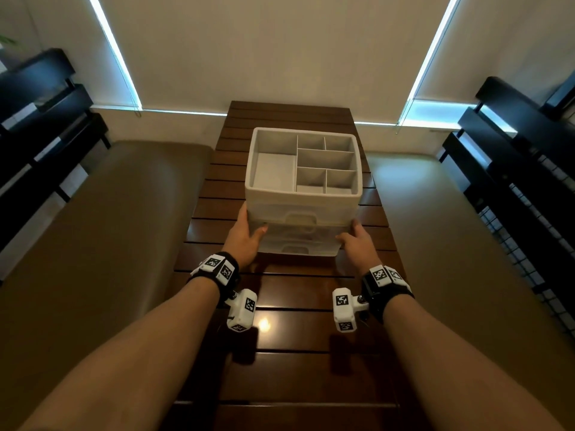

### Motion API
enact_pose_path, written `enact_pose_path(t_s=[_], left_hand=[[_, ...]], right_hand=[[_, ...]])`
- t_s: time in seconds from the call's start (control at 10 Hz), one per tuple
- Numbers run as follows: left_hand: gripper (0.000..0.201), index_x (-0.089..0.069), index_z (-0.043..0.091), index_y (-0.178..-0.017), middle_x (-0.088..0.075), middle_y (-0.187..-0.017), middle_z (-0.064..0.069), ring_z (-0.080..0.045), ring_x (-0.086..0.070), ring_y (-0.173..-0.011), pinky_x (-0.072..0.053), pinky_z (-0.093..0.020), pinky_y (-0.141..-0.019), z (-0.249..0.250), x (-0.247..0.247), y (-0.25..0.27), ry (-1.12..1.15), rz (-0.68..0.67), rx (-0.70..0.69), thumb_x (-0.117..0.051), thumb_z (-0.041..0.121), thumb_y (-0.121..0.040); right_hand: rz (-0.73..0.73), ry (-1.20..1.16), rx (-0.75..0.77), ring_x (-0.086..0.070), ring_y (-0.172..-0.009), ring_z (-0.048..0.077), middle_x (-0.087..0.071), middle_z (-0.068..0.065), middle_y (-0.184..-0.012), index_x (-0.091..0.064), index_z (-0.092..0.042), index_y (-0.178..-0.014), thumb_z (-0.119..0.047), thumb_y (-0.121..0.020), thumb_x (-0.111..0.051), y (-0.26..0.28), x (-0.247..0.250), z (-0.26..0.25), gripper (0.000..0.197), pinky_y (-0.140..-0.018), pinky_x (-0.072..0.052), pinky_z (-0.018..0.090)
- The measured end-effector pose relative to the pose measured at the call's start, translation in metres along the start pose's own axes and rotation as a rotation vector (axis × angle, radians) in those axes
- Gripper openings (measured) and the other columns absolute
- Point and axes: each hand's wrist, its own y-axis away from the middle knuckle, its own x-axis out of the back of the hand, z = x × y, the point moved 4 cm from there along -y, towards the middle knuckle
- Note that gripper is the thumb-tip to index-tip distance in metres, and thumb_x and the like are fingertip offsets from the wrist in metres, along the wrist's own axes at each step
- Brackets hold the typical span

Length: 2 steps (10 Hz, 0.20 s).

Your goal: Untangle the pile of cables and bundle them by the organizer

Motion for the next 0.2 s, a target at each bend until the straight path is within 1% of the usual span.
enact_pose_path(t_s=[0.1,0.2], left_hand=[[0.075,-0.022,0.028,-0.164,-0.052,-0.146,0.007,-0.021,-0.051,-0.137,-0.041,-0.050,-0.119,-0.004,-0.001,-0.002,0.037,-0.010,-0.016,-0.064,0.017,-0.103],[0.093,-0.014,0.031,-0.167,-0.045,-0.158,0.007,-0.016,-0.047,-0.144,-0.041,-0.048,-0.121,-0.014,0.000,-0.004,0.123,-0.063,-0.003,-0.072,0.040,-0.094]], right_hand=[[-0.019,-0.018,0.011,-0.055,-0.129,0.026,-0.058,0.008,-0.141,-0.040,-0.022,-0.157,0.001,-0.098,-0.051,-0.002,0.001,0.000,0.063,-0.115,-0.044,0.046],[-0.012,-0.035,0.048,-0.050,-0.138,0.024,-0.051,0.005,-0.153,-0.028,-0.024,-0.163,0.001,-0.097,-0.052,-0.002,0.005,0.007,0.075,-0.118,-0.041,0.046]])
